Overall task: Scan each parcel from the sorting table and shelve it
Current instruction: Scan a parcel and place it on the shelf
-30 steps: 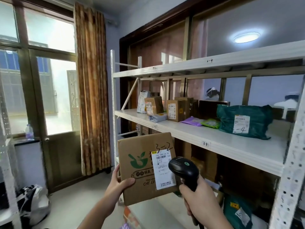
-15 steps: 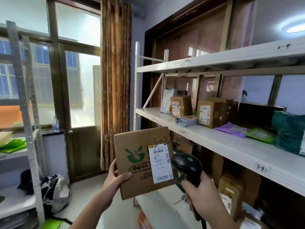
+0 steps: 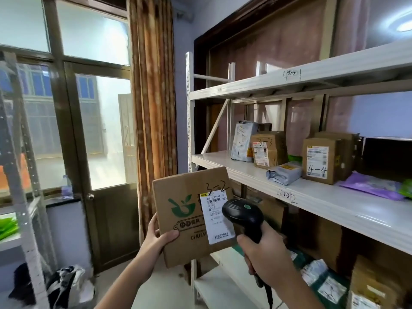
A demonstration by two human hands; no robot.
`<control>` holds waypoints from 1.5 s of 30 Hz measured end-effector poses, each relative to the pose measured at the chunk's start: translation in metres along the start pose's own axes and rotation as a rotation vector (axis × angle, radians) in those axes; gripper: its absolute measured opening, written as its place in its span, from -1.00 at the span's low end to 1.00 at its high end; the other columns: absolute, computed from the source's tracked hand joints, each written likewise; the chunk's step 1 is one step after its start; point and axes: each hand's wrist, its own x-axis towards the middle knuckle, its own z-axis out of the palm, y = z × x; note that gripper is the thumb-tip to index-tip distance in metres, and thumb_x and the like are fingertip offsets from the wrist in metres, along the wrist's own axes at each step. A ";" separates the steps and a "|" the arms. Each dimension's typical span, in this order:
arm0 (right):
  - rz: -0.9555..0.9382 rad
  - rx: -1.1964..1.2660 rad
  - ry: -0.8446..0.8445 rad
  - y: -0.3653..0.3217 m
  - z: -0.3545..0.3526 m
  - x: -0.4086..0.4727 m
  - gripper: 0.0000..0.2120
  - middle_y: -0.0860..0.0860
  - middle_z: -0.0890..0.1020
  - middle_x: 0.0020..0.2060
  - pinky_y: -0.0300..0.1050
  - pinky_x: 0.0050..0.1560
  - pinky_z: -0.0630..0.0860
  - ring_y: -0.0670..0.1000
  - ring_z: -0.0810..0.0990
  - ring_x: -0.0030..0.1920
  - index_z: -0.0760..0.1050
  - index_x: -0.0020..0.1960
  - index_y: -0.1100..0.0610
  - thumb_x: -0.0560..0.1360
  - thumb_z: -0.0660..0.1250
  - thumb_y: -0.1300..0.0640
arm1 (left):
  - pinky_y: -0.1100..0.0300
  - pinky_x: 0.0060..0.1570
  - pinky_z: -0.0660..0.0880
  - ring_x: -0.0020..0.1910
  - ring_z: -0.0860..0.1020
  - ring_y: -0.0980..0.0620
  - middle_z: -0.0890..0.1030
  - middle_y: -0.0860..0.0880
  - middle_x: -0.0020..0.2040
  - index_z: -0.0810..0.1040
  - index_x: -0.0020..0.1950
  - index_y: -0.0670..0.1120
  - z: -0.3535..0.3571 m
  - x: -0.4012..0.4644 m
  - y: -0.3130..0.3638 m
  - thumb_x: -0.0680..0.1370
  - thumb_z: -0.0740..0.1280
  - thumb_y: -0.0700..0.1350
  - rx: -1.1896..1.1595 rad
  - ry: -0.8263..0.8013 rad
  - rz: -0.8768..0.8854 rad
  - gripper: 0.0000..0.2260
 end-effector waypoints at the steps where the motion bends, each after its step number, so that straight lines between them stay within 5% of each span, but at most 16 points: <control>1: -0.008 -0.009 -0.005 -0.001 0.005 0.012 -0.89 -0.13 0.58 -0.48 -0.02 -0.22 0.62 -0.07 0.55 -0.37 0.51 -0.01 -0.07 0.53 0.36 0.13 | -0.02 0.07 0.63 0.21 0.64 -0.14 0.61 -0.08 0.29 0.11 0.59 0.24 -0.002 0.013 0.001 -0.05 0.70 0.32 0.005 -0.009 0.001 0.31; 9: -0.071 0.019 0.030 -0.001 0.034 0.114 -0.91 -0.02 0.53 -0.45 -0.23 -0.41 0.49 -0.05 0.52 -0.44 0.50 -0.04 0.01 0.57 0.36 0.18 | 0.03 -0.04 0.67 0.11 0.71 -0.10 0.67 -0.08 0.23 0.12 0.62 0.20 -0.009 0.128 0.006 -0.04 0.71 0.31 0.024 -0.067 0.053 0.32; 22: -0.038 -0.045 0.090 0.006 0.068 0.257 -0.87 -0.09 0.55 -0.52 -0.15 -0.33 0.47 -0.14 0.50 -0.50 0.52 -0.09 -0.03 0.52 0.38 0.20 | 0.26 -0.18 0.65 0.00 0.71 0.02 0.63 -0.05 0.20 0.13 0.60 0.12 0.008 0.304 0.015 -0.15 0.65 0.40 -0.048 -0.095 0.165 0.40; 27: -0.028 -0.084 0.189 0.002 0.085 0.302 -0.85 -0.08 0.56 -0.50 -0.05 -0.18 0.55 -0.05 0.54 -0.37 0.48 -0.09 -0.10 0.53 0.37 0.14 | 0.21 -0.15 0.66 0.01 0.72 0.04 0.63 -0.08 0.19 0.11 0.62 0.06 0.011 0.378 0.024 -0.04 0.70 0.24 -0.117 -0.185 0.197 0.33; 33: 0.031 -0.076 0.263 0.000 0.116 0.351 -0.88 0.01 0.53 -0.54 -0.05 -0.37 0.54 0.01 0.51 -0.52 0.46 -0.06 -0.01 0.54 0.34 0.19 | 0.06 0.01 0.67 0.18 0.66 -0.10 0.59 -0.09 0.30 0.13 0.59 0.16 0.010 0.466 0.032 -0.08 0.70 0.34 -0.126 -0.310 0.194 0.34; 40: 0.117 -0.052 0.395 0.007 0.140 0.386 -0.95 0.06 0.52 -0.50 0.02 -0.33 0.56 0.05 0.49 -0.51 0.47 -0.03 0.09 0.54 0.32 0.21 | -0.19 0.17 0.62 0.21 0.66 -0.13 0.64 -0.04 0.29 0.18 0.57 0.22 0.031 0.547 0.034 0.02 0.73 0.27 -0.118 -0.512 0.196 0.23; 45: 0.163 -0.057 0.474 0.002 0.131 0.397 -0.93 0.05 0.51 -0.49 -0.07 -0.36 0.55 -0.02 0.49 -0.53 0.48 0.01 0.07 0.55 0.33 0.21 | 0.00 0.13 0.63 0.22 0.66 -0.05 0.67 0.05 0.24 0.16 0.53 0.28 0.062 0.580 0.030 0.09 0.71 0.23 -0.099 -0.654 0.205 0.13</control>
